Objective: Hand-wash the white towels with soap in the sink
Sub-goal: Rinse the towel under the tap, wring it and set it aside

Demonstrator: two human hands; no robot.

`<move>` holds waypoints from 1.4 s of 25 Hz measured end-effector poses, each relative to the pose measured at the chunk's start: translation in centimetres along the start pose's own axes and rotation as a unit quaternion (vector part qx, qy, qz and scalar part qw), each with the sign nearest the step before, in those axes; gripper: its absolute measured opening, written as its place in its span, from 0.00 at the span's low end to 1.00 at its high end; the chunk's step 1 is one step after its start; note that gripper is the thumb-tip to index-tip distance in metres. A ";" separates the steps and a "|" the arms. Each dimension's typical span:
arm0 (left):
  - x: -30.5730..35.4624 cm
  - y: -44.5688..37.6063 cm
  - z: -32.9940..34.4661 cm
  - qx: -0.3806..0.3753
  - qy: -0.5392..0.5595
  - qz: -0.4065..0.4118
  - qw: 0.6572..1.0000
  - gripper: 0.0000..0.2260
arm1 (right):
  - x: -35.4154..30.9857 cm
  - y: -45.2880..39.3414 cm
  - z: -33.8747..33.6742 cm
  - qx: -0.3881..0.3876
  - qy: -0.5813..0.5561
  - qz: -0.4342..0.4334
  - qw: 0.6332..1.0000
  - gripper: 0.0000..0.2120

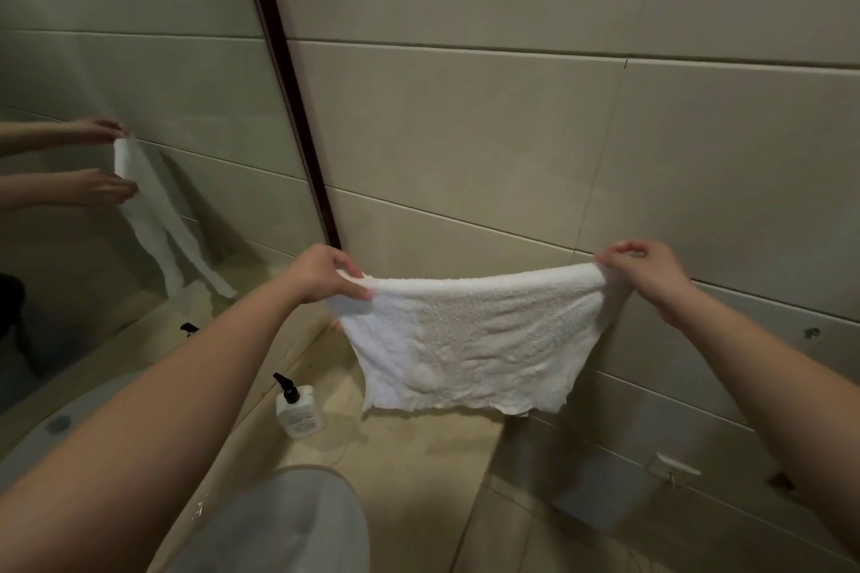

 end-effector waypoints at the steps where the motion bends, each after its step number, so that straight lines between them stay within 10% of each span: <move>1: 0.0 -0.1 -0.1 0.005 -0.032 0.006 0.999 0.13 | -0.8 0.4 0.1 -0.036 0.021 -0.027 0.999 0.06; 7: 0.7 -0.4 -1.2 0.063 -0.043 0.063 0.995 0.11 | -2.6 0.0 -0.2 -0.083 0.270 -0.158 0.946 0.10; 16: 1.5 -0.5 -1.5 0.081 0.031 0.098 0.991 0.10 | -3.7 -1.5 -0.6 -0.022 0.266 -0.158 0.951 0.12; 28: 3.7 0.7 6.8 0.105 0.353 -0.054 0.928 0.09 | -6.2 1.3 7.1 -0.128 0.090 0.026 0.987 0.15; 35: 10.2 2.6 10.8 0.055 0.457 -0.008 0.888 0.10 | -9.8 6.2 12.5 -0.225 -0.097 0.056 0.968 0.10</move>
Point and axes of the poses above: each hand's wrist, its own y-axis away from the middle knuckle, its own z-axis out of the palm, x = y × z, the point moved 7 cm from there along -y, towards the middle knuckle, and after that the axes turned 6 degrees about y, right-handed, at the moved point
